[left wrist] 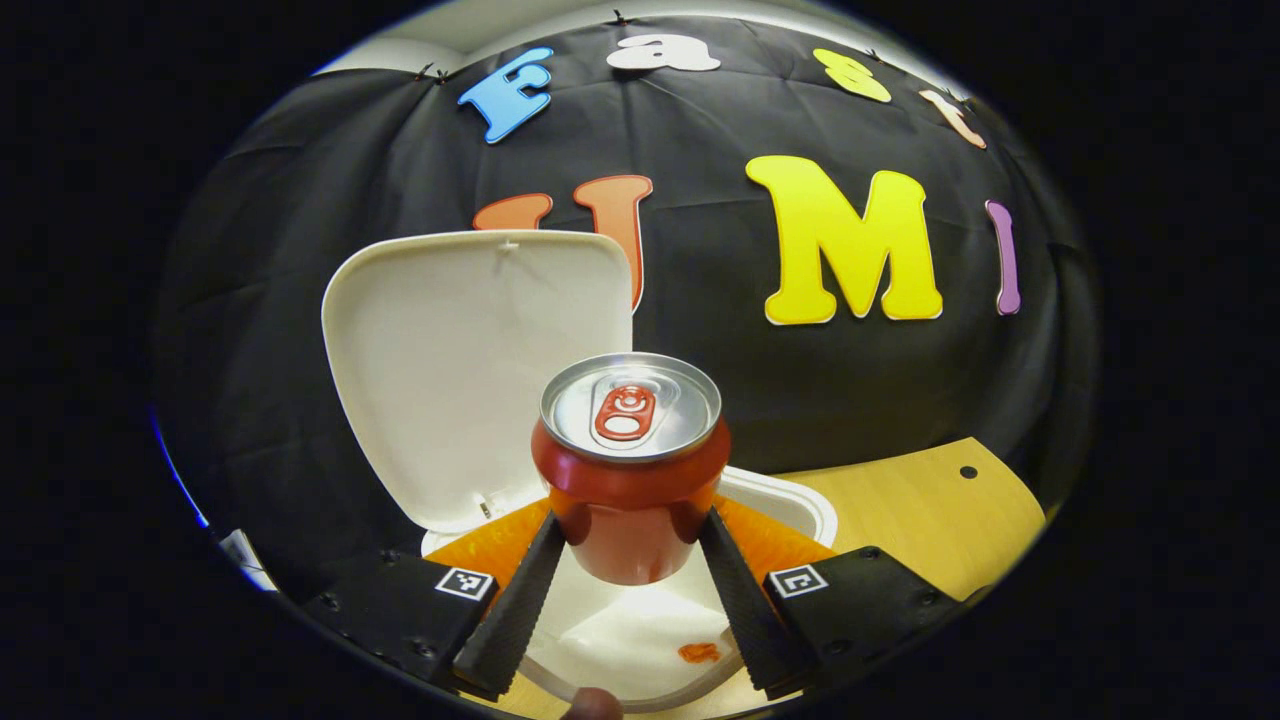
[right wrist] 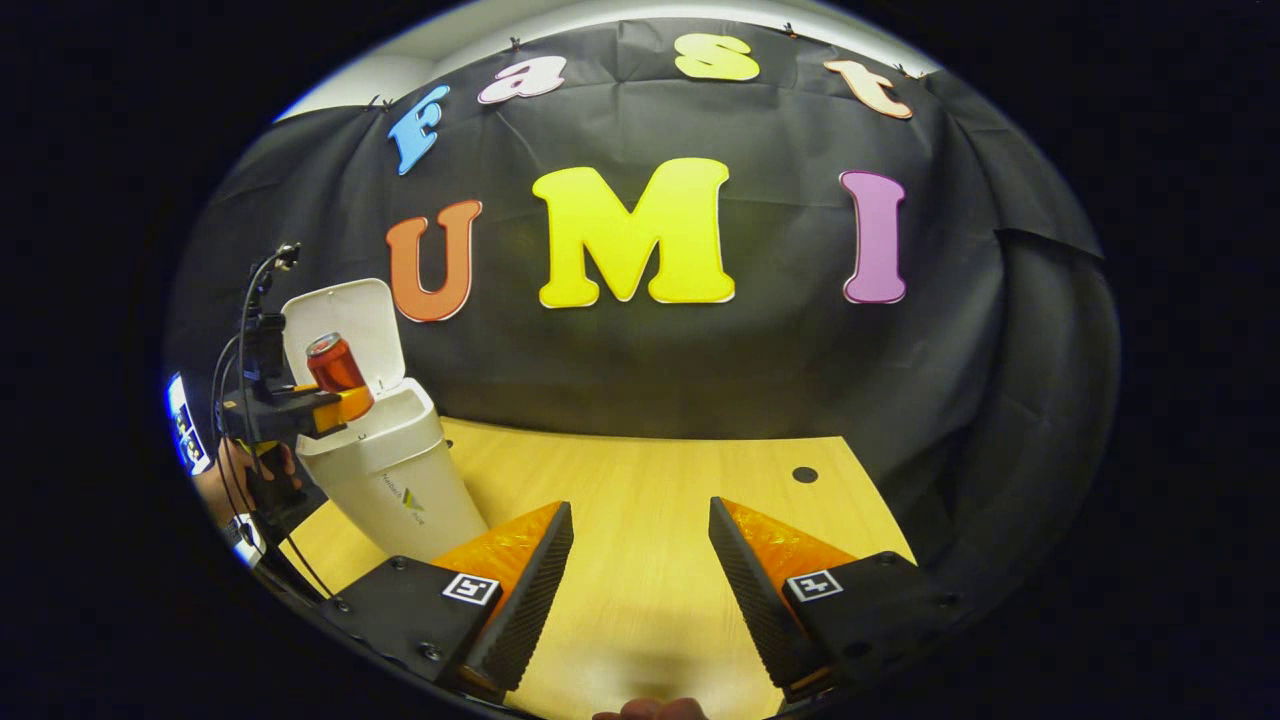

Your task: Press the lid of the desktop garbage bin to open it, pick up the crumpled paper on the desktop and throw it into the bin, then pick up the pop can on the desktop and drop it into the bin, and finally close the garbage bin lid.

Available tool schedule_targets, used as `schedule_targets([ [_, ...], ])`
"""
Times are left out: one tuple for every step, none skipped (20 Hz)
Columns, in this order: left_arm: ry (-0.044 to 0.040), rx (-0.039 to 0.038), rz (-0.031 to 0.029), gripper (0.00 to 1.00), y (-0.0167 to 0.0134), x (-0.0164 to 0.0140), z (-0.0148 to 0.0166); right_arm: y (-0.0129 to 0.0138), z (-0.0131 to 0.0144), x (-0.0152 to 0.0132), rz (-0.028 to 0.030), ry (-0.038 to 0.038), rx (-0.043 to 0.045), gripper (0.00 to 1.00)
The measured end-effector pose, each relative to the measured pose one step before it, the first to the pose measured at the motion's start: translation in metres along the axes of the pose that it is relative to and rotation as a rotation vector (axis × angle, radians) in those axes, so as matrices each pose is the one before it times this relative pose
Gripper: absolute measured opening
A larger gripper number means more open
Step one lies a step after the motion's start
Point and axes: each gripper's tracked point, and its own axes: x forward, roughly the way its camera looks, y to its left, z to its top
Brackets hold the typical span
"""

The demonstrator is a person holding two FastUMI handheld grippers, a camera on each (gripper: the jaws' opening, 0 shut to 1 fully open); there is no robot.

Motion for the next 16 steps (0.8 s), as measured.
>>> schedule_targets([
  [0.01393, -0.00257, 0.0004, 0.85, 0.0007, 0.0016, -0.00406, 0.00458, 0.00179, 0.00095, 0.00984, -0.00327, -0.00088, 0.89],
  [0.01491, -0.00152, 0.00001, 0.84, 0.00022, 0.00117, -0.00248, 0.00285, 0.00043, 0.00157, 0.00639, -0.00253, 0.00159, 0.88],
  [0.00563, -0.0004, 0.00064, 0.84, 0.0004, 0.00104, -0.00207, 0.0032, -0.00049, -0.00004, 0.0105, 0.00183, 0.00827, 0.89],
  [-0.00364, -0.0026, -0.0036, 0.85, -0.00108, 0.0003, 0.00095, 0.00266, -0.00226, 0.00135, 0.00669, 0.00427, 0.00677, 0.88],
  [-0.00448, 0.00016, 0.00349, 0.86, 0.00017, -0.00054, 0.00195, -0.00082, -0.00178, 0.00114, -0.00117, 0.00426, 0.00153, 0.88],
  [-0.00595, 0.00035, 0.00204, 0.86, -0.00033, -0.00003, 0.00146, 0.00046, -0.00103, -0.00003, 0.00035, 0.00336, 0.00231, 0.88],
  [-0.00537, 0.00263, -0.00432, 0.87, -0.00166, -0.00102, 0.00145, 0.00015, -0.00053, -0.00027, 0.00005, 0.00153, 0.00403, 0.88],
  [-0.00604, 0.00566, -0.00075, 0.87, -0.0006, -0.00146, 0.00321, 0.00125, -0.00137, -0.00018, 0.00532, 0.00085, 0.00415, 0.88],
  [-0.00012, 0.002, -0.00311, 0.87, -0.00194, -0.00107, 0.0006, 0.00002, -0.0013, 0.00109, 0.00209, 0.00071, 0.00221, 0.88],
  [0.0057, 0.00436, -0.00051, 0.87, -0.00216, -0.00078, -0.0003, 0.00021, -0.00162, 0.00044, 0.00398, 0.00045, 0.00534, 0.88],
  [-0.00388, 0.00931, 0.02096, 0.86, 0.00371, -0.002, 0.00175, 0.0009, -0.00281, 0.00153, 0.00538, 0.00556, 0.00817, 0.88],
  [-0.01083, 0.00421, 0.01664, 0.86, 0.00318, -0.00212, 0.00383, 0.00082, -0.00287, 0.00243, 0.00617, 0.00846, 0.00619, 0.88],
  [-0.01232, -0.00047, 0.0082, 0.86, -0.00016, -0.00258, 0.00468, 0.00113, -0.00082, 0.00077, 0.00603, 0.00653, 0.00381, 0.88],
  [-0.00524, 0.00408, 0.00596, 0.86, -0.00059, -0.00232, 0.00131, 0.00071, 0.00097, 0.00018, 0.00485, 0.00106, 0.00039, 0.88],
  [-0.00577, 0.00402, 0.00224, 0.87, -0.00138, -0.00369, 0.0027, 0.0007, 0.00238, 0.001, 0.00543, -0.00337, -0.00457, 0.88],
  [-0.01139, 0.00252, 0.00005, 0.88, -0.00074, -0.00405, 0.00648, 0.00086, 0.00184, 0.00056, 0.00573, -0.00368, -0.00621, 0.88],
])
